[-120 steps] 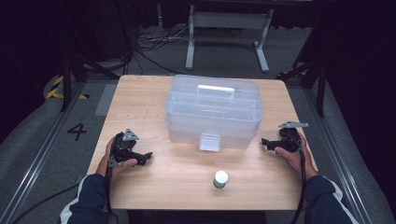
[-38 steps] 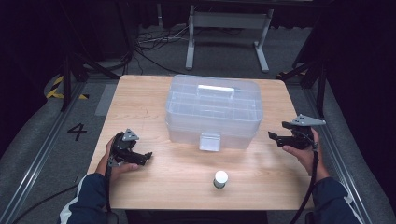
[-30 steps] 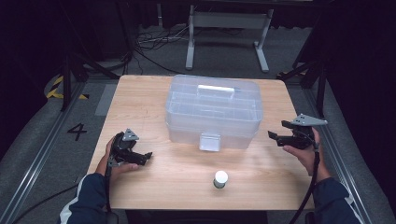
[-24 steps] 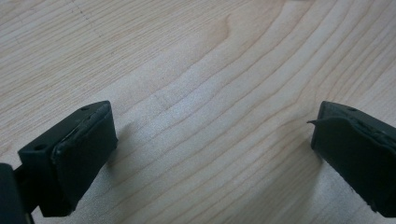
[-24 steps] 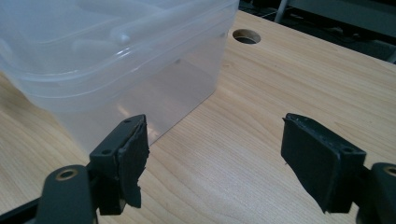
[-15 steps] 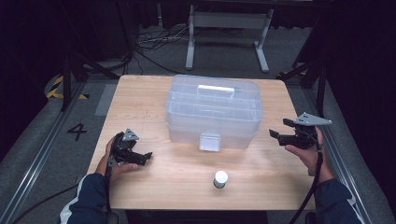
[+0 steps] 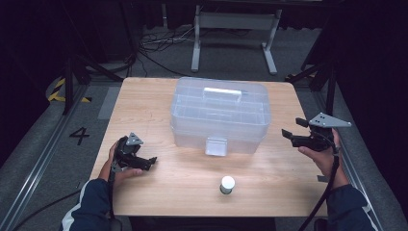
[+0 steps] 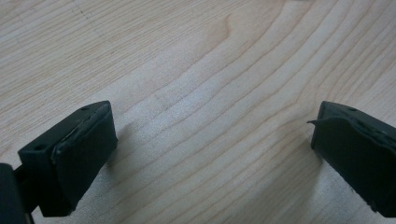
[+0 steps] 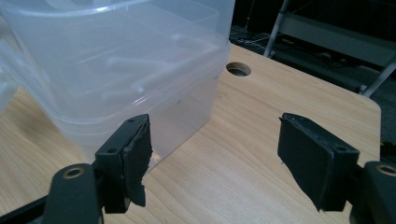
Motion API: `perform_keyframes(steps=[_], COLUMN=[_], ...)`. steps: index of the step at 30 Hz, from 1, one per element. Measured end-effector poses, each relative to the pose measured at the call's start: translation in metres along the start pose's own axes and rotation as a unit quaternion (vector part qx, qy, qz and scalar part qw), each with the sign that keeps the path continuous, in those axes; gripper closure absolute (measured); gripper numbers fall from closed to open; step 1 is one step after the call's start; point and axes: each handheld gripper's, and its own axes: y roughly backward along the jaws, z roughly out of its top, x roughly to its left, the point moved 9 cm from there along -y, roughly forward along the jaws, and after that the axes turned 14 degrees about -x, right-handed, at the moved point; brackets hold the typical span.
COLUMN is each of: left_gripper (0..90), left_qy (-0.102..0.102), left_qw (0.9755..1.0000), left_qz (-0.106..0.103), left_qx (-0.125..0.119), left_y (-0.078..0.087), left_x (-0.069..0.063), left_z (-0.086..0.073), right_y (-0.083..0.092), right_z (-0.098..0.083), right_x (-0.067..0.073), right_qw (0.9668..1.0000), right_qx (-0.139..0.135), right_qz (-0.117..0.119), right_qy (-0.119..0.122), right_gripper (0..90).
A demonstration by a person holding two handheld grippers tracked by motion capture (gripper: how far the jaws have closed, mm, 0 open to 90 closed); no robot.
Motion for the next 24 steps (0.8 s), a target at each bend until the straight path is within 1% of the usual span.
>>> perform_keyframes(steps=[1,3,4,10,13,24], left_gripper=[0.4,0.3,0.3,0.4,0.4,0.4], left_qy=[0.0,0.0,0.0,0.0,0.0,0.001], left_qw=[1.0,1.0,1.0,1.0,1.0,1.0], left_qz=[0.0,0.0,0.0,0.0,0.0,0.001], left_qx=[0.0,0.0,0.0,0.0,0.0,0.0], left_y=[0.0,0.0,0.0,0.0,0.0,0.0], left_x=[0.0,0.0,0.0,0.0,0.0,0.0], left_z=[0.0,0.0,0.0,0.0,0.0,0.0], right_y=[0.0,0.001,0.001,0.003,0.001,-0.011], right_z=[0.002,0.007,0.009,0.018,0.022,0.045], right_x=[-0.001,-0.001,-0.002,-0.003,-0.002,0.007], right_qw=[1.0,0.9999,0.9999,0.9997,0.9997,0.999], right_qx=[-0.003,-0.01,-0.013,-0.023,-0.022,-0.033], right_qz=[-0.003,0.0,-0.003,-0.003,-0.002,0.021], right_qy=[0.002,-0.002,0.002,0.002,0.007,0.021], right_gripper=[26.6,27.2,27.2,28.0,28.0,28.8])
